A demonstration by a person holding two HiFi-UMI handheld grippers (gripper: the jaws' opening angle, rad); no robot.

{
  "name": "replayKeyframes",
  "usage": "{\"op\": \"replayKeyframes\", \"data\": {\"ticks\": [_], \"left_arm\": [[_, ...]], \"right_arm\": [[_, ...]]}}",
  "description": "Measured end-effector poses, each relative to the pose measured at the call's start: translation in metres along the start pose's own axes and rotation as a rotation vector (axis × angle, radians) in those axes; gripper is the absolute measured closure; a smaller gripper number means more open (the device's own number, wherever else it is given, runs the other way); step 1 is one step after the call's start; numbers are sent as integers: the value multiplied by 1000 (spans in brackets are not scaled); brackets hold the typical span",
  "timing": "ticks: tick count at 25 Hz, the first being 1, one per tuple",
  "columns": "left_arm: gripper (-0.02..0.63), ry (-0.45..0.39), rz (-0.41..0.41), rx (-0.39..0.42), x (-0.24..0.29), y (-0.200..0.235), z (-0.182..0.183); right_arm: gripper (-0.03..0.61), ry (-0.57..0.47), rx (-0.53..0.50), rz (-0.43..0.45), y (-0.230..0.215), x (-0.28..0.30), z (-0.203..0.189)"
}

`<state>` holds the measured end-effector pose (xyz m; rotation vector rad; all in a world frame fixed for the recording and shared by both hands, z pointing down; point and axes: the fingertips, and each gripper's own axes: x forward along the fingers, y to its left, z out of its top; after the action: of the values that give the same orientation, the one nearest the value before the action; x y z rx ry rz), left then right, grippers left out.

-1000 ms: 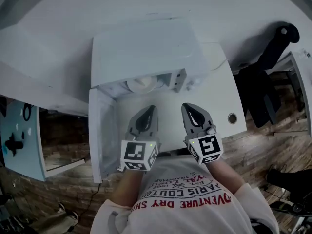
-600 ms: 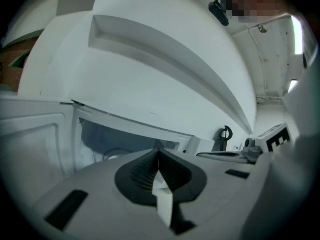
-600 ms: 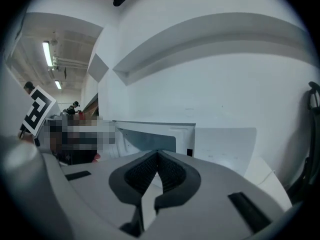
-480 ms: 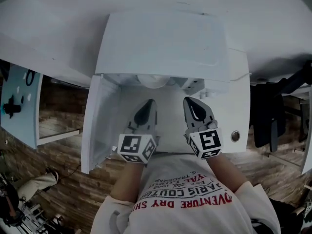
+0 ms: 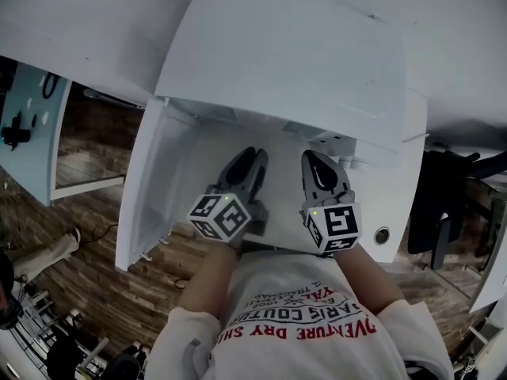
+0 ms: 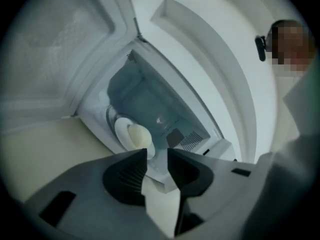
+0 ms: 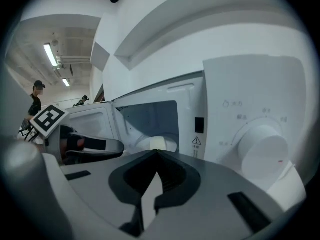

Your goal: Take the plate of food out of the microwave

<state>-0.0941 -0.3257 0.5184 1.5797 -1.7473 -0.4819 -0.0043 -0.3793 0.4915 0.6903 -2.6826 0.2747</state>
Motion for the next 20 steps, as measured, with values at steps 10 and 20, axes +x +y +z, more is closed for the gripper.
{"op": "replayKeyframes", "data": {"ticks": [10,20], "left_arm": [[491,-26,12,-492,44,48,-15],[549,-104,60,-734,64,62,-9]], "right_arm": [[575,67,12,31,10,4,-24],[575,92,20,26,-1,5,-37]]}}
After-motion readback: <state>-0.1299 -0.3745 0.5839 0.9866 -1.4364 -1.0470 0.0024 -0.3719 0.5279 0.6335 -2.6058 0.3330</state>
